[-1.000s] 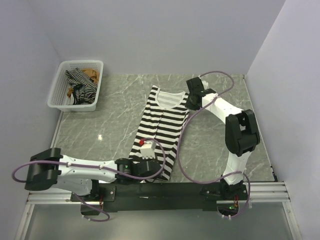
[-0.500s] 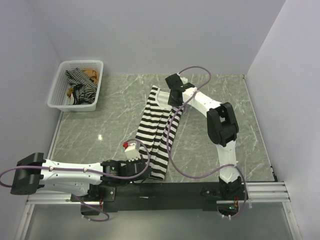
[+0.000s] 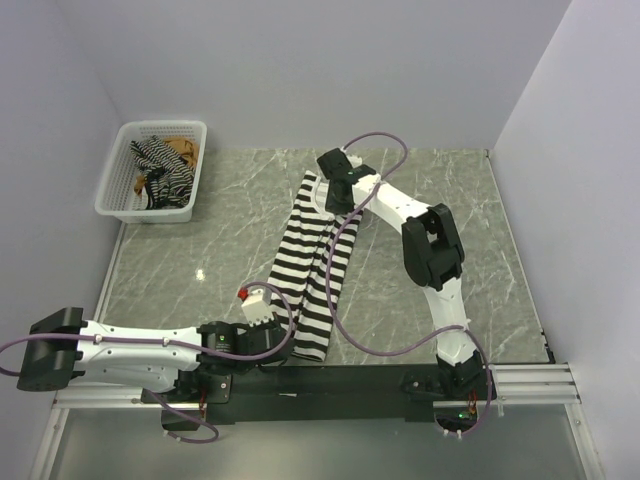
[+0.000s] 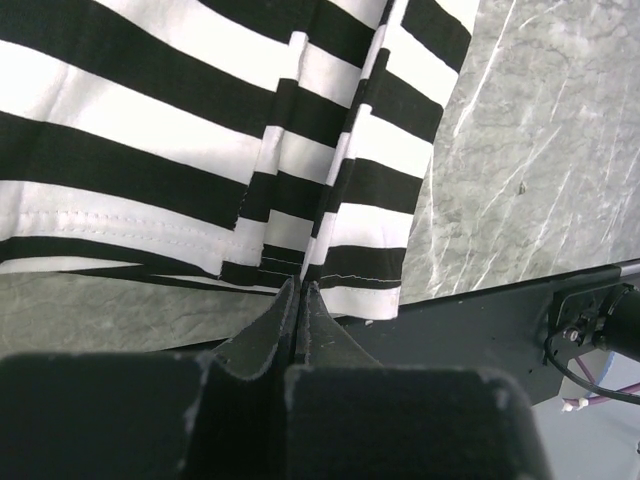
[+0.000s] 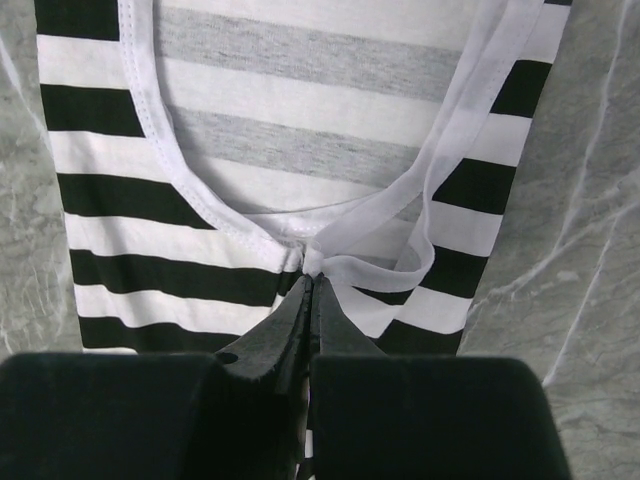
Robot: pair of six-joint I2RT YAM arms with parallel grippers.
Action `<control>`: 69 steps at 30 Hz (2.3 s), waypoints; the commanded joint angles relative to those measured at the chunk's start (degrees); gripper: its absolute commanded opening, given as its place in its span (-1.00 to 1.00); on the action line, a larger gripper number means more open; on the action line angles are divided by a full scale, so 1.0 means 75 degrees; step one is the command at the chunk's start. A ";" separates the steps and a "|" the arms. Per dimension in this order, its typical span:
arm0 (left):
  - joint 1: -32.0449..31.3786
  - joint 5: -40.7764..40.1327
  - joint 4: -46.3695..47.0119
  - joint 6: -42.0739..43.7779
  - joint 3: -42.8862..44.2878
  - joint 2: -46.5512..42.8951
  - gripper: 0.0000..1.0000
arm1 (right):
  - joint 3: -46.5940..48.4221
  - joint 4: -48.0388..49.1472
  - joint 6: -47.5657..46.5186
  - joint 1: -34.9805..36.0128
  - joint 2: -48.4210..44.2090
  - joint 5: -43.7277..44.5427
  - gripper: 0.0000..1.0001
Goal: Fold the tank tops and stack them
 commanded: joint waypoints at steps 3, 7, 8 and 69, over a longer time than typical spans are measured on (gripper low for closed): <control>0.0002 0.0138 -0.0289 -0.0217 -0.0055 -0.0028 -0.99 | 0.0473 0.0232 -0.0015 0.0032 0.0212 0.0278 -1.00; 0.0014 0.0161 -0.0289 -0.0252 -0.0067 -0.0004 -0.99 | 0.0414 0.0431 -0.0050 0.0044 0.0224 0.0161 -1.00; 0.0002 0.0173 -0.0289 -0.0252 -0.0079 -0.0005 -0.99 | 0.0403 0.0501 -0.0050 0.0067 0.0224 0.0161 -1.00; 0.5756 0.3206 0.1502 0.4307 0.0238 0.0559 -0.12 | 0.0279 0.0538 -0.0740 -0.1315 0.0550 -0.0191 -0.72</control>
